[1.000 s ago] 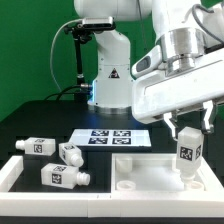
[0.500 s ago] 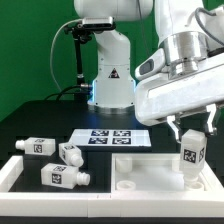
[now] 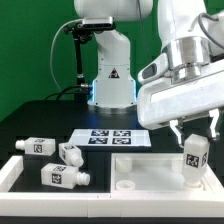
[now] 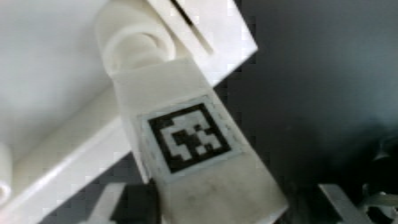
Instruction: Assemble one leg
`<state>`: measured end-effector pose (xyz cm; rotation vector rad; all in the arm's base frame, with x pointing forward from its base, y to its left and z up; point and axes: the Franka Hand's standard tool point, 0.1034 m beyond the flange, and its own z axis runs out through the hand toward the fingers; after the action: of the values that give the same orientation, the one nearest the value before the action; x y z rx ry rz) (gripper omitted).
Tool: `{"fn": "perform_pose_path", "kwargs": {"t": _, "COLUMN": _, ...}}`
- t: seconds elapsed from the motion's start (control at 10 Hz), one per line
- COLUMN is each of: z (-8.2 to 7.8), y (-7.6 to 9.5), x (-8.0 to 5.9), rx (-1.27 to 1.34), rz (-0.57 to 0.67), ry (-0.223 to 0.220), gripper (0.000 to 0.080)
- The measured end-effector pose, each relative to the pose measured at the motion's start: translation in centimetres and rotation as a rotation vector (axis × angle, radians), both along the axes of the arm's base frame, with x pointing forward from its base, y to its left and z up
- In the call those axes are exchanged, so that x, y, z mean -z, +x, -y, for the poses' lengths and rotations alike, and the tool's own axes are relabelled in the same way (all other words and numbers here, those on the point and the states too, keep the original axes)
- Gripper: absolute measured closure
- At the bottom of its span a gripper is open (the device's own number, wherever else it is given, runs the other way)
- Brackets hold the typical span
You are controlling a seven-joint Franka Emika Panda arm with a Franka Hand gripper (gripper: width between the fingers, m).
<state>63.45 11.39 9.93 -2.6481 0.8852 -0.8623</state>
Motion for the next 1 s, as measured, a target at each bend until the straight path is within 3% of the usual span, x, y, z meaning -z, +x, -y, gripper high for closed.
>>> {"fn": "perform_pose_path", "kwargs": {"t": 0.3, "z": -0.3, "y": -0.7, "x": 1.0, "rx": -0.005, "rz": -0.016, "ry": -0.004, "gripper": 0.0471}}
{"fn": "perform_pose_path", "kwargs": {"t": 1.0, "z": -1.0, "y": -1.3, "x": 1.4, "rx": -0.021, "rz": -0.029, "ry": -0.007, "gripper": 0.0471}}
